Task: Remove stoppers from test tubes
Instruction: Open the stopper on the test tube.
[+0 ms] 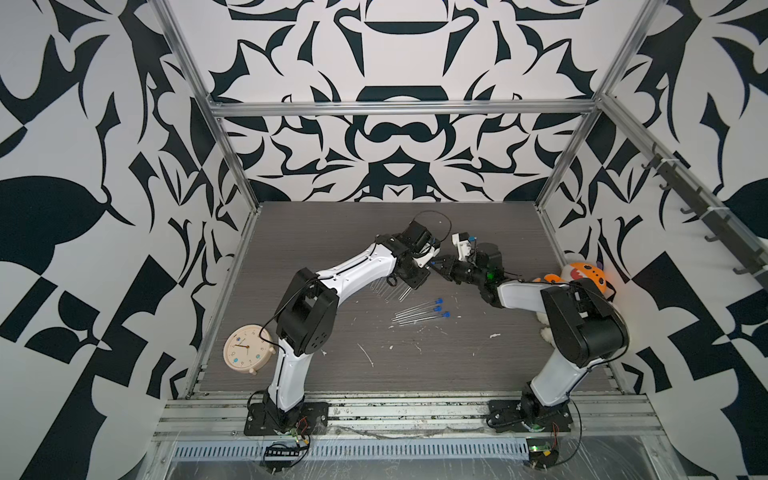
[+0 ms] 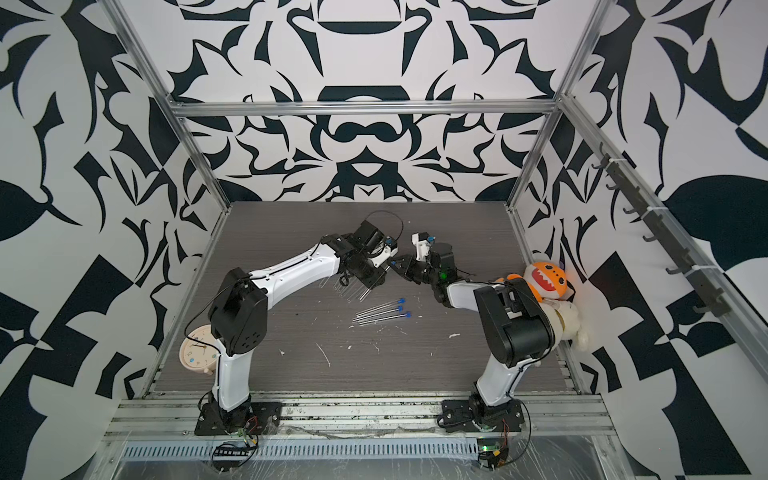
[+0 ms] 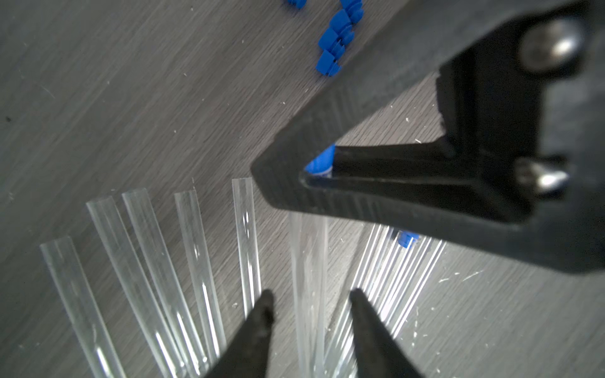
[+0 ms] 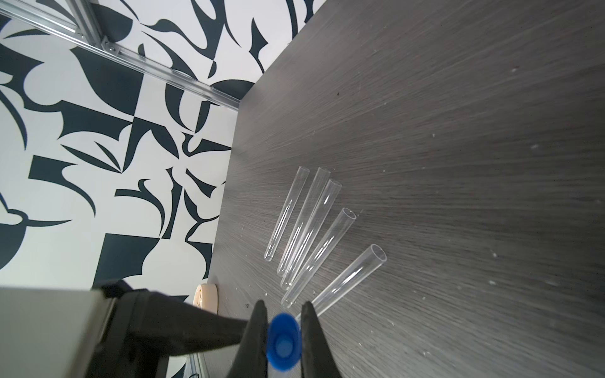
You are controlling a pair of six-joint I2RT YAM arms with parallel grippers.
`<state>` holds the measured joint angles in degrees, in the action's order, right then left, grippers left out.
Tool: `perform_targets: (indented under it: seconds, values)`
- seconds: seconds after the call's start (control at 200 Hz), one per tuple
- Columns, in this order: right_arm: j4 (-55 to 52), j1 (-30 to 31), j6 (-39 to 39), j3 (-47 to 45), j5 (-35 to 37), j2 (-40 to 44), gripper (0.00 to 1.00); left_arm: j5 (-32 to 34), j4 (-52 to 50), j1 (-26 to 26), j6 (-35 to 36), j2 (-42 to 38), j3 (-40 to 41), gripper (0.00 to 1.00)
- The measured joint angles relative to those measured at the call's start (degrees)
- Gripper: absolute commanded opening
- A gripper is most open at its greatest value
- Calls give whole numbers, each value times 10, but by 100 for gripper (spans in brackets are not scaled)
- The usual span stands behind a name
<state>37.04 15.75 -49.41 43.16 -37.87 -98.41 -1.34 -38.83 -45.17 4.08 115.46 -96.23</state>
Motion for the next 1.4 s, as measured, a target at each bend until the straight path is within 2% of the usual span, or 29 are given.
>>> perform_targets:
  seconds: [0.155, 0.23, 0.35, 0.435, 0.505, 1.4]
  values:
    - [0, 0, 0, 0, 3, 0, 0, 0, 1, -2, 0, 13, -16, 52]
    - [0, 0, 0, 0, 3, 0, 0, 0, 1, -2, 1, 19, -16, 50]
    - [0, 0, 0, 0, 3, 0, 0, 0, 1, -2, 5, 30, -16, 32]
    - [0, 0, 0, 0, 3, 0, 0, 1, 0, -2, -2, 36, -16, 11]
    - [-2, 0, 0, 0, 3, 0, 0, 1, 0, -2, 2, 37, -16, 0]
    - [-57, -9, -1, 35, 1, 0, 0, 1, 62, 1, 4, 14, 32, 0]
